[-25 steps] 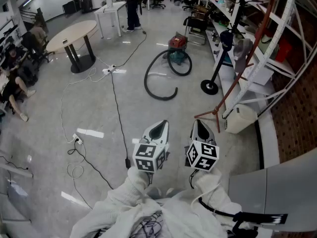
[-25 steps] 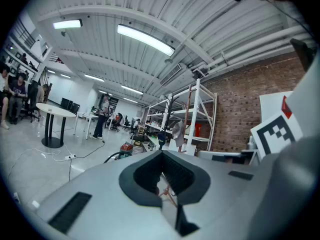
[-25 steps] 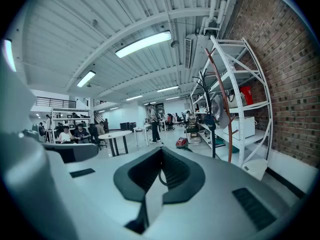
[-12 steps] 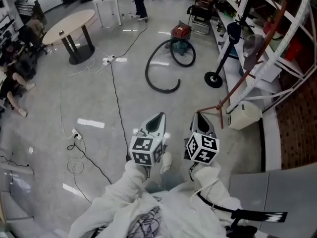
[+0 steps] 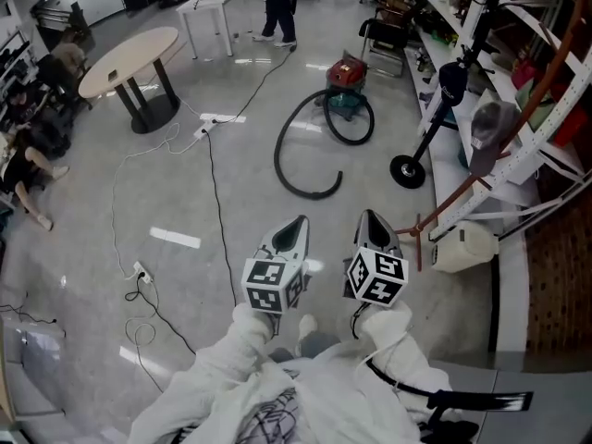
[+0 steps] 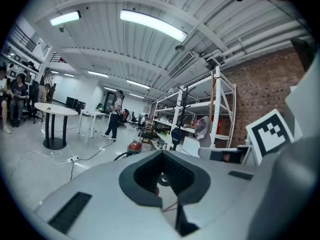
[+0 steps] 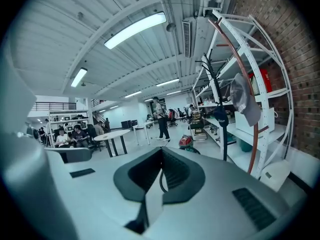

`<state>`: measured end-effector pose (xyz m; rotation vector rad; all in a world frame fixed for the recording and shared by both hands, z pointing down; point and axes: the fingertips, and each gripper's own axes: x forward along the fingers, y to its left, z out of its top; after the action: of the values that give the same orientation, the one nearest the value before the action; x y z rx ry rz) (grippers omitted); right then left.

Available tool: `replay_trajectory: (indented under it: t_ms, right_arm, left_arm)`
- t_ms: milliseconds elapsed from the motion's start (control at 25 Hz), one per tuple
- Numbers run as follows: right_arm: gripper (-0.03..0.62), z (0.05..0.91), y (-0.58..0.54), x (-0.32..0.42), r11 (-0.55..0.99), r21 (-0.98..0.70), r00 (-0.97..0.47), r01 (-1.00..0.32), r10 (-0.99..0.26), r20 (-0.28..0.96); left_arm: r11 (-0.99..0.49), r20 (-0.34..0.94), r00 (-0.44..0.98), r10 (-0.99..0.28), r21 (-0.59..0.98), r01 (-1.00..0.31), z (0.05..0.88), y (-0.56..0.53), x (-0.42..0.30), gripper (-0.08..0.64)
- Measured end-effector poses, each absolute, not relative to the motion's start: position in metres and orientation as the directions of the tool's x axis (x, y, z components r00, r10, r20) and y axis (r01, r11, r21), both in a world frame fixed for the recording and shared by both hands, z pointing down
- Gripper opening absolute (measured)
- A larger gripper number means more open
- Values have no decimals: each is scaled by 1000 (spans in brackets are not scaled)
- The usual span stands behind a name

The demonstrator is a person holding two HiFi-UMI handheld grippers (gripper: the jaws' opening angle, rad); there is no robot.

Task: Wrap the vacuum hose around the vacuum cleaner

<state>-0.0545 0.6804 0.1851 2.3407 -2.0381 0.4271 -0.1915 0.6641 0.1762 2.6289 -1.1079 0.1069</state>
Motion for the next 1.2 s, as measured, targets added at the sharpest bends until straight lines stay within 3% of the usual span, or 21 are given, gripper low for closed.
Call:
replay_trajectory:
  t_ms: [720, 1200]
  right_arm:
    - [14, 216, 461, 43, -170, -165, 125, -971, -959, 256]
    - [14, 195, 225, 78, -164, -157, 126, -974, -966, 224]
  left_arm:
    - [-666, 190, 703, -685, 229, -710, 197, 433, -99, 2]
    - [-709, 152, 736, -659, 201, -676, 168, 201, -41, 2]
